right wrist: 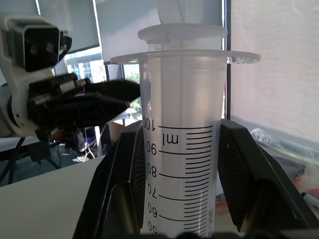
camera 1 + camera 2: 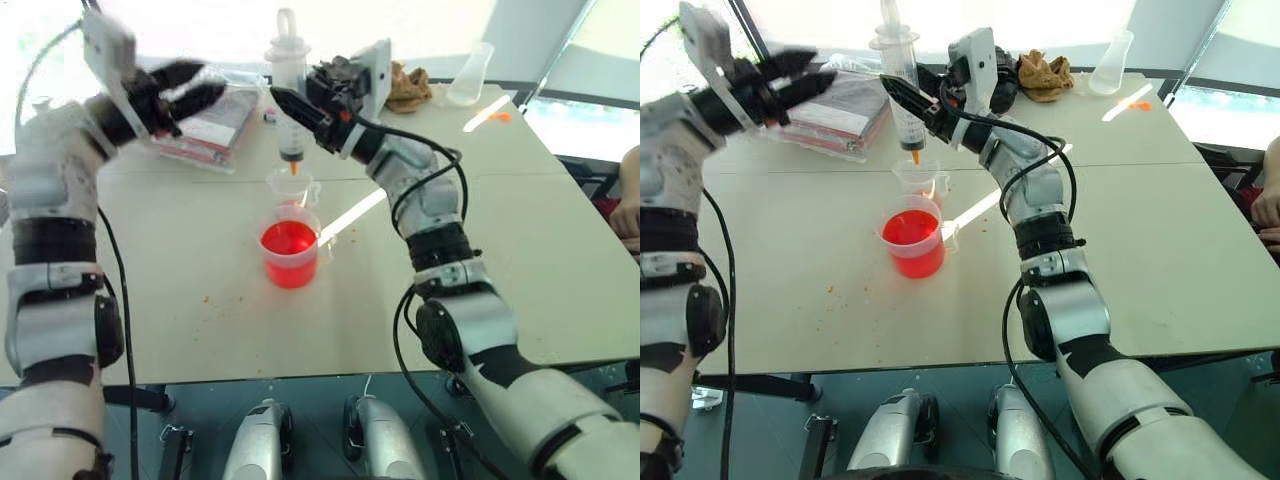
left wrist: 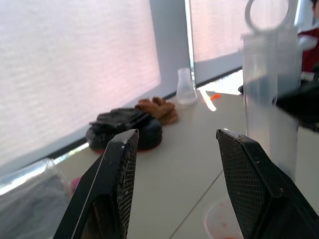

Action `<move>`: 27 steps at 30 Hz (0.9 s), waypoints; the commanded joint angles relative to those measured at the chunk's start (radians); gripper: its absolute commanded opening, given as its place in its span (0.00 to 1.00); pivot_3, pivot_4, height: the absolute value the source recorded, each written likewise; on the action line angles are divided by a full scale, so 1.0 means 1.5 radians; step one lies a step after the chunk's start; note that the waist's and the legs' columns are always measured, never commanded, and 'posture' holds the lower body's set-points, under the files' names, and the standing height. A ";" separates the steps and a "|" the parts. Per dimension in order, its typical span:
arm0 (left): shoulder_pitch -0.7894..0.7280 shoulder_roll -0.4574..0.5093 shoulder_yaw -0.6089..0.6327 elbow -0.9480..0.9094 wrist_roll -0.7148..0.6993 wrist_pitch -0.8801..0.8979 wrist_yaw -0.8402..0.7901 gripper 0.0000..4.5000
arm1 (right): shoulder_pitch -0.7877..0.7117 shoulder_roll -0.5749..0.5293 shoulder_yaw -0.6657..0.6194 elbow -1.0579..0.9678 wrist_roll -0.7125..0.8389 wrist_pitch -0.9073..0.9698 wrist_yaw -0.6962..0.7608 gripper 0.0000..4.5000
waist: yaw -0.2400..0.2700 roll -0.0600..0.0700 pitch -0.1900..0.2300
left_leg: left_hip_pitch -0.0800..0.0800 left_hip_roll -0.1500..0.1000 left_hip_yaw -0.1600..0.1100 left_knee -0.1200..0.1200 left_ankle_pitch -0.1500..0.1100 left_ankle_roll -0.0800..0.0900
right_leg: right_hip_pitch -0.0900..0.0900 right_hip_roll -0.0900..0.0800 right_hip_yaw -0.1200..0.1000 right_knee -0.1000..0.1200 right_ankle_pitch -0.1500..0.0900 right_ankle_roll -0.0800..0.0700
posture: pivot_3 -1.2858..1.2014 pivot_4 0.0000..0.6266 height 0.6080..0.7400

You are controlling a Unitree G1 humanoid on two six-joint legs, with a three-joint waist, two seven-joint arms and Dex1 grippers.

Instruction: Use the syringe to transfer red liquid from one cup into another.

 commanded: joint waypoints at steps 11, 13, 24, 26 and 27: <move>-0.148 -0.028 -0.025 0.038 -0.006 0.020 -0.146 0.57 | 0.152 -0.009 0.057 -0.428 0.137 0.296 -0.116 0.32 | -0.001 0.000 0.000 | 0.001 0.000 0.000 0.000 -0.002 0.004 | 0.000 0.000 0.000 0.000 0.000 0.000 | 0.52 0.24 1.00; -0.140 -0.014 -0.027 0.026 -0.012 0.047 -0.174 0.57 | 0.163 -0.007 0.064 -0.432 0.134 0.297 -0.125 0.32 | -0.003 0.000 0.000 | 0.001 0.000 0.000 0.000 -0.002 0.004 | 0.000 0.000 0.000 0.000 0.000 0.000 | 0.52 0.24 1.00; -0.074 0.062 -0.008 -0.060 -0.026 0.132 -0.199 0.57 | 0.166 -0.015 0.078 -0.396 0.118 0.262 -0.127 0.32 | -0.002 0.000 0.000 | 0.001 0.000 -0.001 0.000 -0.002 0.004 | 0.000 0.001 0.000 0.000 0.000 0.000 | 0.52 0.24 1.00; -0.059 0.060 -0.010 -0.085 -0.028 0.140 -0.195 0.57 | 0.165 -0.013 0.082 -0.392 0.117 0.258 -0.125 0.32 | 0.000 0.000 0.000 | 0.001 0.000 -0.001 0.000 -0.002 0.004 | 0.000 0.000 0.000 -0.001 0.000 0.000 | 0.52 0.24 1.00; -0.053 0.056 -0.010 -0.094 -0.029 0.143 -0.192 0.57 | 0.164 -0.012 0.084 -0.389 0.117 0.256 -0.125 0.32 | 0.001 0.000 0.000 | 0.001 0.000 -0.001 0.000 -0.002 0.004 | 0.000 0.000 0.000 -0.001 0.000 0.000 | 0.52 0.24 1.00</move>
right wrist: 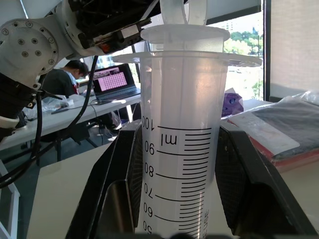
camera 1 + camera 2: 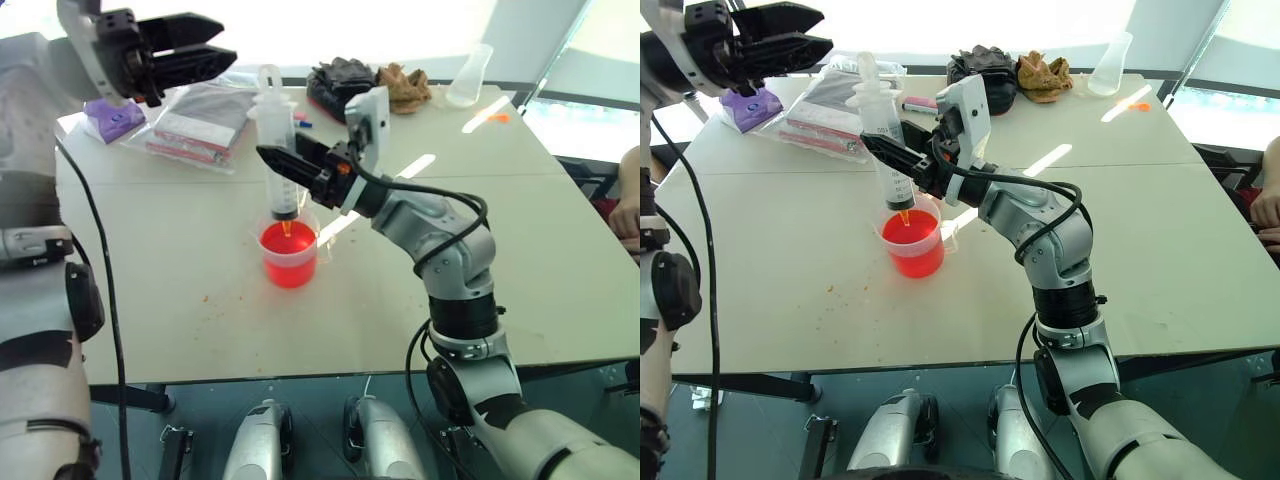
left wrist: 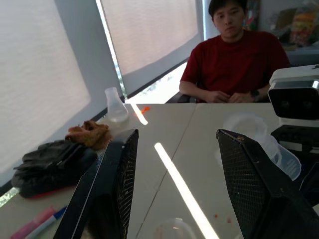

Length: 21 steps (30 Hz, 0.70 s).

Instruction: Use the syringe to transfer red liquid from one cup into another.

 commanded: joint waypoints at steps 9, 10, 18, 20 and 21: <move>0.024 -0.038 -0.010 -0.077 -0.005 -0.004 0.016 0.57 | -0.014 0.007 0.010 0.006 -0.006 -0.039 0.003 0.32 | -0.003 0.000 0.000 | 0.000 0.000 0.000 0.000 0.000 0.000 | 0.000 0.000 0.000 0.000 0.000 0.000 | 0.52 0.24 1.00; 0.027 -0.041 -0.015 -0.076 -0.001 -0.010 0.017 0.57 | -0.014 0.007 0.011 0.007 -0.006 -0.040 0.002 0.32 | -0.003 0.000 0.000 | 0.000 0.000 0.000 0.000 0.000 0.000 | 0.000 0.000 0.000 0.000 0.000 0.000 | 0.52 0.24 1.00; 0.035 -0.056 -0.034 -0.062 0.024 -0.045 0.020 0.57 | 0.004 -0.001 0.037 -0.004 -0.035 -0.065 0.011 0.32 | -0.003 0.000 0.000 | 0.000 0.000 0.000 0.000 0.000 0.000 | 0.000 0.000 0.000 0.000 0.000 0.000 | 0.52 0.24 1.00; 0.039 -0.058 -0.044 -0.058 0.039 -0.062 0.020 0.57 | 0.014 -0.005 0.051 -0.005 -0.050 -0.080 0.017 0.32 | -0.002 0.000 0.000 | 0.000 0.000 0.000 0.000 0.000 0.000 | 0.000 0.000 0.000 0.000 0.000 0.000 | 0.52 0.24 1.00; 0.043 -0.057 -0.050 -0.058 0.046 -0.069 0.016 0.57 | 0.018 -0.007 0.058 -0.004 -0.057 -0.088 0.020 0.32 | -0.002 0.000 0.000 | 0.000 0.000 0.000 0.000 0.000 0.000 | 0.000 0.000 0.000 0.000 0.000 0.000 | 0.52 0.24 1.00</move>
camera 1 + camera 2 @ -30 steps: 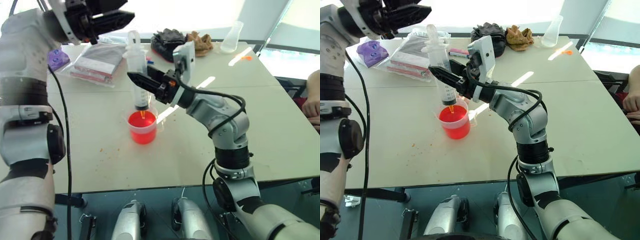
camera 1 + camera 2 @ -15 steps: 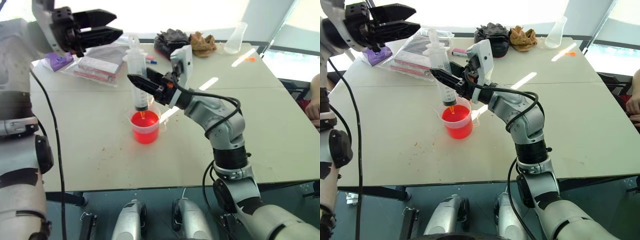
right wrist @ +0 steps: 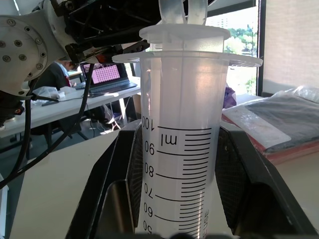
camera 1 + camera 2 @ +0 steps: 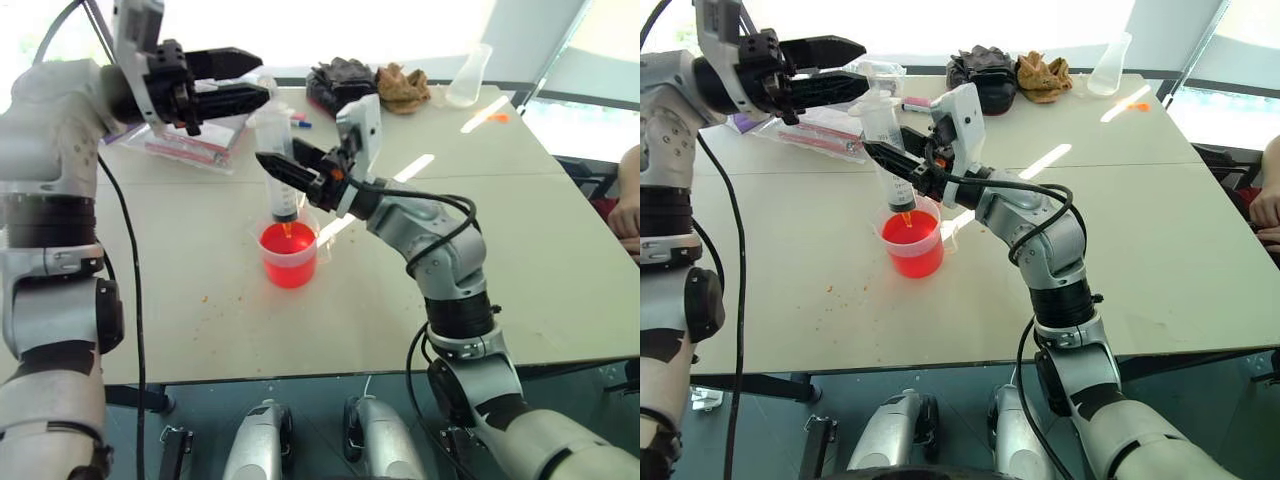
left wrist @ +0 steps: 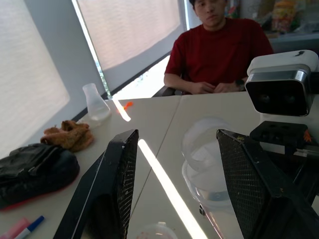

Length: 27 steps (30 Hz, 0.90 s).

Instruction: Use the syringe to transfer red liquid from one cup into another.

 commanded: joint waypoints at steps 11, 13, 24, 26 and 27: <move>0.031 0.005 -0.014 -0.064 -0.010 0.028 -0.022 0.57 | 0.073 0.015 0.077 -0.064 -0.060 -0.083 0.013 0.32 | 0.000 0.000 0.000 | 0.000 0.000 0.000 0.000 0.000 0.000 | 0.000 0.000 0.000 0.000 0.000 0.000 | 0.52 0.24 1.00; 0.036 0.003 -0.013 -0.076 -0.013 0.037 -0.020 0.57 | 0.081 0.022 0.083 -0.062 -0.070 -0.096 0.010 0.32 | 0.000 0.000 0.000 | 0.000 0.000 0.000 0.000 0.000 0.000 | 0.000 0.000 0.000 0.000 0.000 0.000 | 0.52 0.24 1.00; 0.013 -0.021 0.004 -0.061 -0.005 0.019 0.019 0.57 | 0.123 0.040 0.115 -0.048 -0.113 -0.141 0.013 0.32 | 0.000 0.000 0.000 | 0.000 0.000 0.000 0.000 0.000 0.000 | 0.000 0.000 0.000 0.000 0.000 0.000 | 0.52 0.24 1.00; 0.013 -0.022 0.006 -0.059 -0.005 0.018 0.020 0.57 | 0.128 0.040 0.117 -0.045 -0.119 -0.148 0.014 0.32 | 0.000 0.000 0.000 | 0.000 0.000 0.000 0.000 0.000 0.000 | 0.000 0.000 0.000 0.000 0.000 0.000 | 0.52 0.24 1.00; 0.013 -0.023 0.007 -0.059 -0.006 0.018 0.021 0.57 | 0.129 0.039 0.118 -0.043 -0.123 -0.151 0.015 0.32 | 0.000 0.000 0.000 | 0.000 0.000 0.000 0.000 0.000 0.000 | 0.000 0.000 0.000 0.000 0.000 0.000 | 0.52 0.24 1.00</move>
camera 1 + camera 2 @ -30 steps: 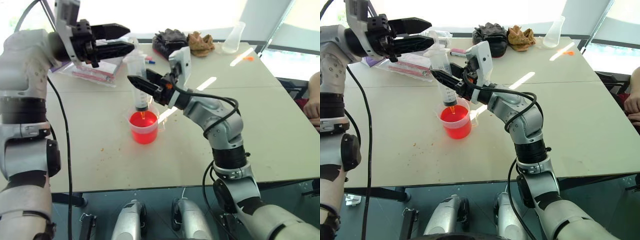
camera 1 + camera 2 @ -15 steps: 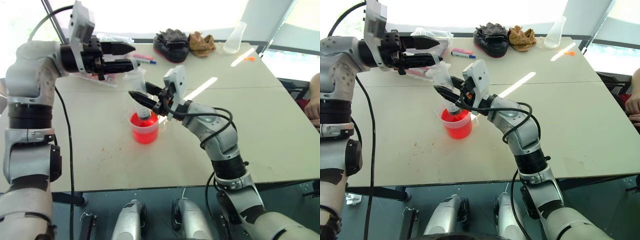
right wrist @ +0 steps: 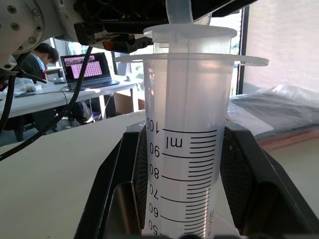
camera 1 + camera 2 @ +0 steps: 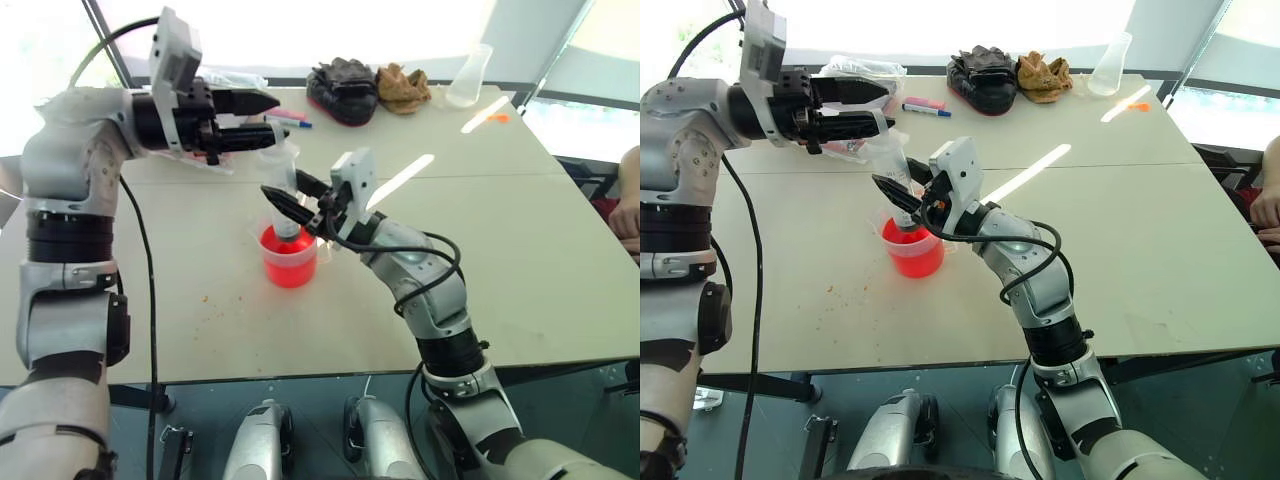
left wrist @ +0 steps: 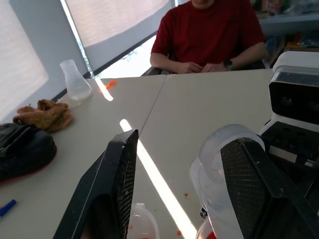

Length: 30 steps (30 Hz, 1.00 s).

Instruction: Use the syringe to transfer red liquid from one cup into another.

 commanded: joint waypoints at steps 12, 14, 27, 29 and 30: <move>-0.049 -0.016 0.051 0.003 -0.026 -0.022 0.050 0.57 | 0.033 0.014 0.067 0.002 -0.029 -0.026 0.029 0.32 | 0.000 0.000 0.000 | 0.000 0.000 0.000 0.000 0.000 0.000 | 0.000 0.000 0.000 0.000 0.000 0.000 | 0.52 0.24 1.00; -0.054 -0.018 0.056 0.004 -0.030 -0.021 0.055 0.57 | 0.035 0.015 0.069 0.001 -0.029 -0.024 0.029 0.32 | 0.000 0.000 0.000 | 0.000 0.000 0.000 0.000 0.000 0.000 | 0.000 0.000 0.000 0.000 0.000 0.000 | 0.52 0.24 1.00; -0.071 -0.026 0.072 0.014 -0.039 -0.024 0.077 0.57 | 0.040 0.017 0.075 -0.001 -0.031 -0.024 0.033 0.32 | 0.000 0.000 0.000 | 0.000 0.000 0.000 0.000 0.000 0.000 | 0.000 0.000 0.000 0.000 0.000 0.000 | 0.52 0.24 1.00; -0.060 -0.025 0.071 0.005 -0.039 -0.022 0.076 0.57 | 0.039 0.017 0.075 0.000 -0.033 -0.026 0.033 0.32 | 0.000 0.000 0.000 | 0.000 0.000 0.000 0.000 0.000 0.000 | 0.000 0.000 0.000 0.000 0.000 0.000 | 0.52 0.24 1.00; -0.058 -0.025 0.072 0.004 -0.039 -0.021 0.077 0.57 | 0.039 0.017 0.075 0.000 -0.033 -0.026 0.033 0.32 | 0.000 0.000 0.000 | 0.000 0.000 0.000 0.000 0.000 0.000 | 0.000 0.000 0.000 0.000 0.000 0.000 | 0.52 0.24 1.00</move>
